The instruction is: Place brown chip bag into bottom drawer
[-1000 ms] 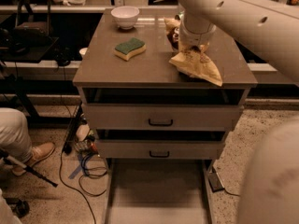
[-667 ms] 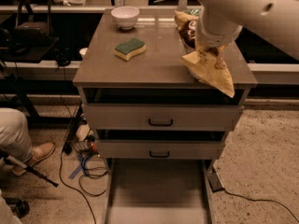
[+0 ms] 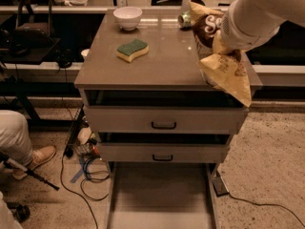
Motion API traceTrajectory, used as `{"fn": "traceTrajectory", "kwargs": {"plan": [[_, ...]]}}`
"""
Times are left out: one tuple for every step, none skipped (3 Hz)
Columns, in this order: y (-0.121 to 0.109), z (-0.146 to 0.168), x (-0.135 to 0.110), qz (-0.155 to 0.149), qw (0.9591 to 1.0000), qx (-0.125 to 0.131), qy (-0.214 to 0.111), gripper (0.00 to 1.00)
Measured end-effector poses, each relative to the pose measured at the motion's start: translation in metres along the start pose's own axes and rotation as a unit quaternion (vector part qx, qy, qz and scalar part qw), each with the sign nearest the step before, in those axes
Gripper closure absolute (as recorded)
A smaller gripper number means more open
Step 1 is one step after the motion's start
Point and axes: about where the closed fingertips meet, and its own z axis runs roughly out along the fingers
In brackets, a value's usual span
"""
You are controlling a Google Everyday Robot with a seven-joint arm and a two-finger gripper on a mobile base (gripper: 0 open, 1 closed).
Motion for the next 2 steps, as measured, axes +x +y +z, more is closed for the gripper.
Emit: {"fn": "traceTrajectory", "kwargs": {"plan": [[-0.001, 0.000, 0.000, 0.000, 1.0000, 0.001, 0.000, 1.00], [0.003, 0.006, 0.024, -0.029, 0.9992, -0.018, 0.019, 1.00]]}}
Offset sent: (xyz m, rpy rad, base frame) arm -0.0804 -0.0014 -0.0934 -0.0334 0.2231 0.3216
